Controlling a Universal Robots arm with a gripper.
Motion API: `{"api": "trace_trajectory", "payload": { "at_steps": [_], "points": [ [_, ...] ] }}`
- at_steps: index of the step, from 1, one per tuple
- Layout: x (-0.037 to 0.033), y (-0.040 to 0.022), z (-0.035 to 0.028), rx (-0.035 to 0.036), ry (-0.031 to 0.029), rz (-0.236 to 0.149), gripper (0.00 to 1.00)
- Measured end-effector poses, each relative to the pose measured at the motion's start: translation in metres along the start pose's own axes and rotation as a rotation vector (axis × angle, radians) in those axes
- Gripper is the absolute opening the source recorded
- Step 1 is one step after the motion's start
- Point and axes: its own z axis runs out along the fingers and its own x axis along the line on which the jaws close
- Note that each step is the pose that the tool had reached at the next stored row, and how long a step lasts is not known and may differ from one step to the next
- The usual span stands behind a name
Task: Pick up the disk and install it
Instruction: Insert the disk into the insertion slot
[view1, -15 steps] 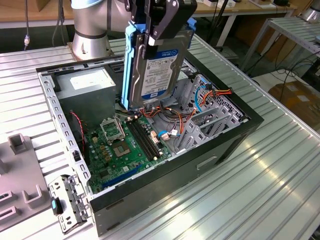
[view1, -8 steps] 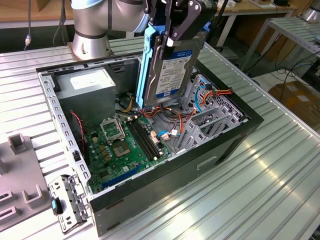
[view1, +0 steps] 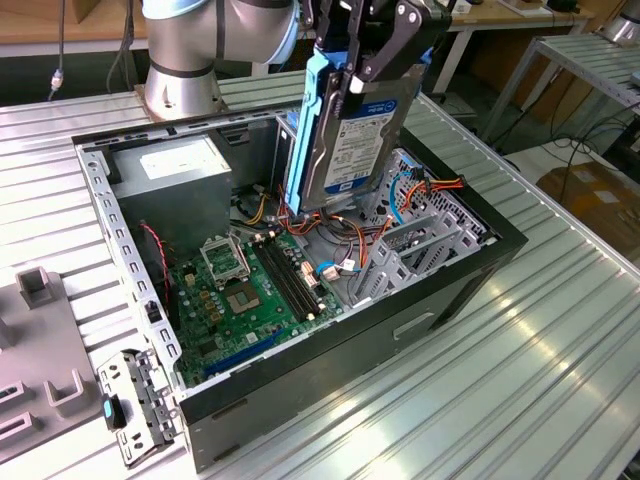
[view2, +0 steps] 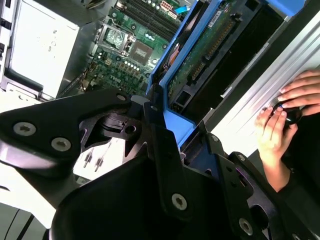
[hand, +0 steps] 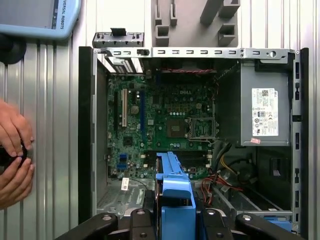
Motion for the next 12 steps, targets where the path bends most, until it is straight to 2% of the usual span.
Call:
{"api": "trace_trajectory", "payload": {
  "at_steps": [4, 10, 11, 12],
  "points": [
    [0.0001, -0.0090, 0.0007, 0.0000, 0.0000, 0.000, 0.37],
    [0.0003, -0.0163, 0.0017, 0.0000, 0.0002, 0.000, 0.37],
    [0.0012, -0.0167, 0.0020, 0.0000, 0.0002, 0.000, 0.37],
    [0.0051, -0.0175, 0.0029, 0.0000, 0.0001, 0.000, 0.37]
  ]
}}
